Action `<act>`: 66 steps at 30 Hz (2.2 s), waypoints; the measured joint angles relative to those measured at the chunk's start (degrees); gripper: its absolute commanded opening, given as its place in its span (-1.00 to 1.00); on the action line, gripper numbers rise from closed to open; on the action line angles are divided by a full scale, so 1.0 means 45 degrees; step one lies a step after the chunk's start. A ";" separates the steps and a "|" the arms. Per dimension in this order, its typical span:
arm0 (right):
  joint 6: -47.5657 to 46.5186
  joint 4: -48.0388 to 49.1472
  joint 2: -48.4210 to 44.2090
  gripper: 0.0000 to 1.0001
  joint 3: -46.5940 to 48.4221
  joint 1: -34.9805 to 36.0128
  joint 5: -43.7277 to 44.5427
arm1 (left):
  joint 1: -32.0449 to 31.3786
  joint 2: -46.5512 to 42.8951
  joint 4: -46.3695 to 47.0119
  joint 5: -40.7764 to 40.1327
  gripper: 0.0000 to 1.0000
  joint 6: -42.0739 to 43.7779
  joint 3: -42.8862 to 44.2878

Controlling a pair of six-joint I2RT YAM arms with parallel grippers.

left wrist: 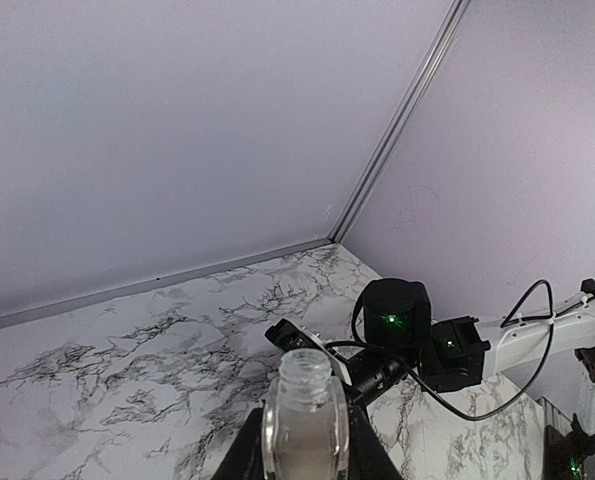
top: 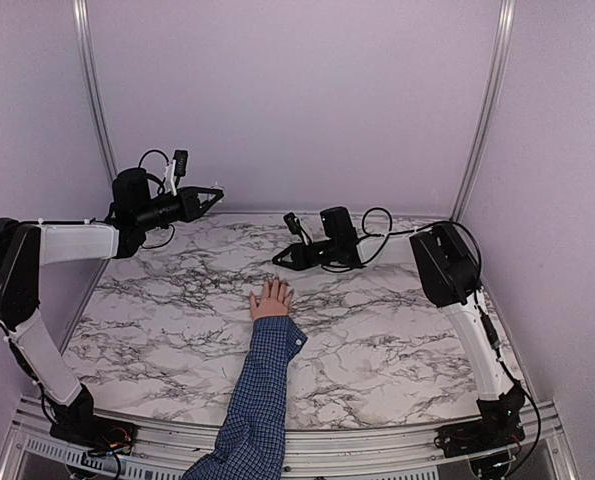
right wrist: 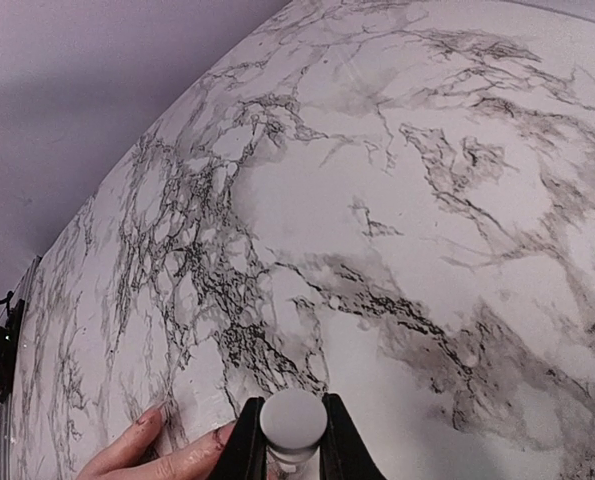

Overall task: Paint the nails
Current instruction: Paint the hand on the nail.

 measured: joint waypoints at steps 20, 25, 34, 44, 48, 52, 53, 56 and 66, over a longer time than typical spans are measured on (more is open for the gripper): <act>0.0000 0.0083 -0.0044 -1.00 0.0529 -0.0335 -0.0068 | 0.0000 0.0000 0.0000 0.0000 -1.00 0.0000 0.0000; 0.0000 0.0126 -0.0364 -1.00 0.0112 -0.0335 -0.0296 | 0.0000 0.0000 0.0000 0.0000 -1.00 0.0005 -0.0005; 0.0000 0.0131 -0.0884 -1.00 -0.0529 -0.0282 -0.0549 | 0.0000 0.0000 0.0000 0.0000 -1.00 0.0000 -0.0015; 0.0087 0.0126 -0.0884 -1.00 -0.0719 -0.0019 -0.0661 | 0.0000 0.0000 0.0005 0.0000 -1.00 0.0000 -0.0087; 0.0141 0.0121 -0.0884 -1.00 -0.0719 0.0010 -0.0651 | 0.0000 0.0000 0.0005 0.0000 -1.00 0.0000 -0.0121; 0.0136 0.0117 -0.0884 -1.00 -0.0719 0.0029 -0.0627 | 0.0000 0.0000 0.0005 0.0000 -1.00 0.0005 -0.0121; 0.0136 0.0107 -0.0884 -1.00 -0.0719 0.0029 -0.0617 | 0.0000 0.0000 0.0005 0.0000 -1.00 0.0000 -0.0121; 0.0131 0.0068 -0.0884 -1.00 -0.0719 0.0029 -0.0559 | 0.0000 0.0000 0.0005 0.0000 -1.00 0.0000 -0.0121; 0.0049 -0.0165 -0.0831 -1.00 -0.0719 0.0029 -0.0291 | 0.0000 0.0000 0.0005 0.0000 -1.00 0.0000 -0.0121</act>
